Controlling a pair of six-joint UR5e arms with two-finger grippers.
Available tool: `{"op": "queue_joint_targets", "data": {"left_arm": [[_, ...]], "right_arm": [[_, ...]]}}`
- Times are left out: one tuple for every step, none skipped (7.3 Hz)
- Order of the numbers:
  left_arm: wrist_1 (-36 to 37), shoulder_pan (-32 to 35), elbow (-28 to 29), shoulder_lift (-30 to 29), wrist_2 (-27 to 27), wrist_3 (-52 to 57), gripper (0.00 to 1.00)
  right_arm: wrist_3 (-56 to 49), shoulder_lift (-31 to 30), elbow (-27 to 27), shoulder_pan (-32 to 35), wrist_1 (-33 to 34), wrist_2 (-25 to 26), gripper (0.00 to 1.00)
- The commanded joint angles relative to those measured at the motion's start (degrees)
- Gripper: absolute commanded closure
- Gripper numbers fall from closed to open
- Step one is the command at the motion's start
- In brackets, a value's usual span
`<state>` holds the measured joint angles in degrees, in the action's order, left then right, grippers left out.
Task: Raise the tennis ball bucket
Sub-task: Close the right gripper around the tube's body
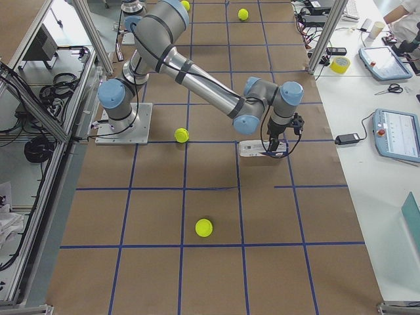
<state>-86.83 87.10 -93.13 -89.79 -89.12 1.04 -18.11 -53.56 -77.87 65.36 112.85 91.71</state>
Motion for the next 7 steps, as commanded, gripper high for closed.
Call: {"op": "queue_joint_targets", "data": {"left_arm": [[-0.01,0.00,-0.03,-0.03,-0.09,0.01,0.00],[-0.09,0.00,-0.12,-0.03,0.00,0.10,0.00],[0.08,0.00,-0.73,-0.03,-0.35,0.62,0.00],[0.52,0.00,-0.91,-0.03,-0.52,0.63,0.00],[0.52,0.00,-0.91,0.06,-0.61,0.63,0.00],[0.61,0.00,-0.91,0.23,-0.61,0.71,0.00],[0.69,0.00,-0.91,0.23,-0.44,0.63,0.00]], "right_arm": [[0.09,2.31,-0.09,-0.23,0.26,-0.57,0.00],[0.00,2.58,-0.44,-0.23,0.26,-0.48,0.00],[-0.08,2.93,-0.96,-0.23,0.00,-0.31,0.00],[-0.08,3.19,-1.49,-0.23,-0.18,-0.04,0.00],[-0.08,3.28,-1.67,-0.23,-0.18,0.13,0.00],[-0.26,3.11,-1.67,-0.23,-0.18,0.05,0.00],[-0.61,3.37,-1.67,-0.23,-0.18,0.05,0.03]]}}
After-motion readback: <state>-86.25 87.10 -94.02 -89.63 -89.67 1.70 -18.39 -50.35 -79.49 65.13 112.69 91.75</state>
